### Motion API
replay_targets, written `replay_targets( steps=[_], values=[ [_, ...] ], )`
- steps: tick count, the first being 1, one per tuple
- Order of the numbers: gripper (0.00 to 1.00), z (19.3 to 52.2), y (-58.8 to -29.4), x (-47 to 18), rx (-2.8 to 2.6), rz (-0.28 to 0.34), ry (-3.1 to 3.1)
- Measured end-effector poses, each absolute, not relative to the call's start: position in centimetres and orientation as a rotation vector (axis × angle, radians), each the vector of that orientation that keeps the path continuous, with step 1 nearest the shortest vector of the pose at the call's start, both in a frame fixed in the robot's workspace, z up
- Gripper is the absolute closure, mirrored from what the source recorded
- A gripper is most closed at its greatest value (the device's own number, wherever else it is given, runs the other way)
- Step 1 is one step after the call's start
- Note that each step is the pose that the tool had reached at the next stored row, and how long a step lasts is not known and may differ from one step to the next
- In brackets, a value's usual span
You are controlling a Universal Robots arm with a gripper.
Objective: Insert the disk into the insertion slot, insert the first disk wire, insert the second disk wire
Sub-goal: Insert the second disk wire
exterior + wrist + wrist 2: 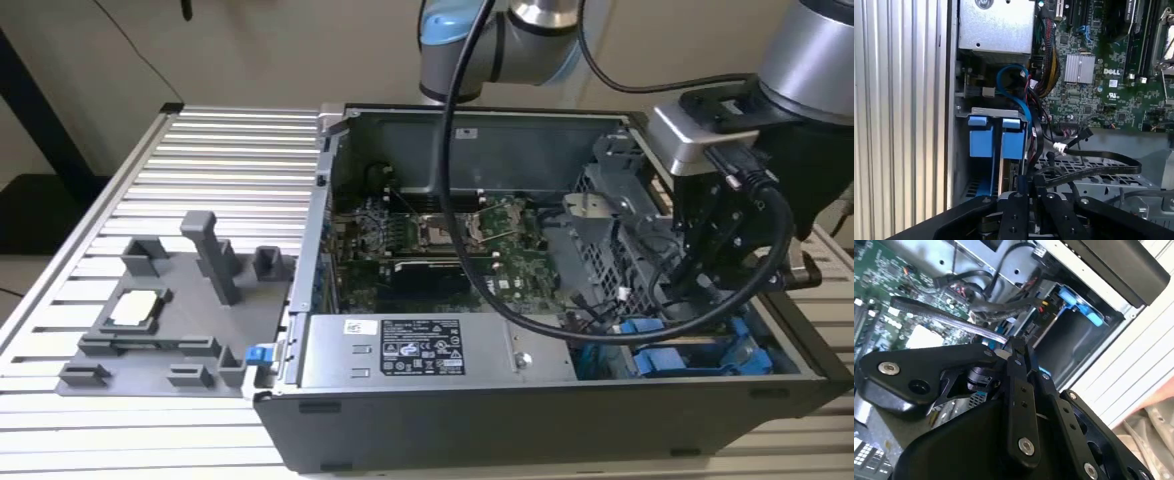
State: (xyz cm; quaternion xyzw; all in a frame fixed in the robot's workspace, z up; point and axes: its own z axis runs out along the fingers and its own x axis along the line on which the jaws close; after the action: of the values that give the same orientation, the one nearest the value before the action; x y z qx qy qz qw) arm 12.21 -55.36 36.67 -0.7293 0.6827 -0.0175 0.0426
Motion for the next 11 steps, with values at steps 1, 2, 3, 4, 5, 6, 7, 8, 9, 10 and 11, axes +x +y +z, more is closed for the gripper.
replay_targets(
  steps=[1,2,3,4,5,6,7,8,9,10,11],
  values=[
    [0.84,36.7,-55.4,12.2,-2.221,-0.036,2.081],
    [0.84,36.7,-55.4,12.2,-2.212,-0.02,2.075],
    [0.84,36.7,-55.4,12.2,-2.202,-0.004,2.069],
    [0.84,36.7,-55.5,12.2,-2.195,0.008,2.064],
    [0.84,36.7,-55.6,12.2,-2.192,0.012,2.063],
    [0.84,36.7,-55.7,12.3,-2.193,0.014,2.064],
    [0.84,36.7,-55.9,12.3,-2.194,0.018,2.065],
    [0.84,36.7,-56.1,12.4,-2.196,0.022,2.068],
    [0.84,36.7,-56.3,12.4,-2.197,0.025,2.069],
    [0.84,36.7,-56.5,12.5,-2.199,0.029,2.071],
    [0.84,36.7,-56.7,12.5,-2.2,0.033,2.074]
  ],
)
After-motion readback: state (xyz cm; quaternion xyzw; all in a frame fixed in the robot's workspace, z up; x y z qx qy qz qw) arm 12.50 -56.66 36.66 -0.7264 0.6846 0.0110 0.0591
